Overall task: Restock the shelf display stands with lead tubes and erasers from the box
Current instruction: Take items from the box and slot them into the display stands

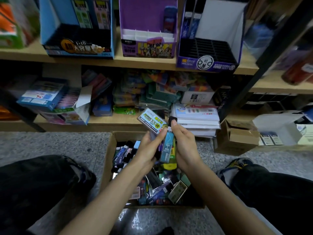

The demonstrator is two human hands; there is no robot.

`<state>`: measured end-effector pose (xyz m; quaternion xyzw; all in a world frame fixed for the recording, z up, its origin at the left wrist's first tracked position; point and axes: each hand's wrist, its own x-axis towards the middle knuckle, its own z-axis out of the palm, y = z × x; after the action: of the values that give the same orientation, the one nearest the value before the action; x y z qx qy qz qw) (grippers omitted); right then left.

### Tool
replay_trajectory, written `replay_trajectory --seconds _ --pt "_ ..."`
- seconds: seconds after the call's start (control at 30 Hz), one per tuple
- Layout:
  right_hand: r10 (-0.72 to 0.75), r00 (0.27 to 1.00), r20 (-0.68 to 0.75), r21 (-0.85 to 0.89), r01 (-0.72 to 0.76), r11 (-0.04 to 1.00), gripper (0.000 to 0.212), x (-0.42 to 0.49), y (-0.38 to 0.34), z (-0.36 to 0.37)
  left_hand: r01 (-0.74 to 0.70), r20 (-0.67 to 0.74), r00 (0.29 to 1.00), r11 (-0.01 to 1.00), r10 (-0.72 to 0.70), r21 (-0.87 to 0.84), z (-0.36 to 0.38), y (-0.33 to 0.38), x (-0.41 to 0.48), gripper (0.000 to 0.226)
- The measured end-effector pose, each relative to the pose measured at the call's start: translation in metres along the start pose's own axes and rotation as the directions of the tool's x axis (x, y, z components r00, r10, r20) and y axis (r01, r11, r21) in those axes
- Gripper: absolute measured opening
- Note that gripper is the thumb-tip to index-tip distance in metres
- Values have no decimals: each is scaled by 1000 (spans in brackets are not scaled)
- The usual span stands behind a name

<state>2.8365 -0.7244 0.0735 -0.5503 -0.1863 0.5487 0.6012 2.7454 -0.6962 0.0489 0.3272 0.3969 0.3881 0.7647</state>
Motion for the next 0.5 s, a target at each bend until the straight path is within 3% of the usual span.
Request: replay_trajectory --seconds 0.07,0.13,0.2,0.3,0.5 --pt "-17 999 33 23 16 1000 35 -1 -15 3 -32 14 999 999 33 -32 8 11 1 29" --pt "-54 996 74 19 53 998 38 -1 -31 4 -87 -13 996 996 87 -33 17 22 2 22" --pt "-151 987 58 -98 156 983 39 2 -50 5 -157 -57 986 988 157 -1 25 36 5 12" --pt "-281 959 22 -291 275 916 37 12 -87 4 -225 -82 970 972 230 66 31 65 12 17" --pt "-399 915 59 -355 392 848 31 37 -172 -12 -343 -38 935 926 352 158 39 134 26 23"
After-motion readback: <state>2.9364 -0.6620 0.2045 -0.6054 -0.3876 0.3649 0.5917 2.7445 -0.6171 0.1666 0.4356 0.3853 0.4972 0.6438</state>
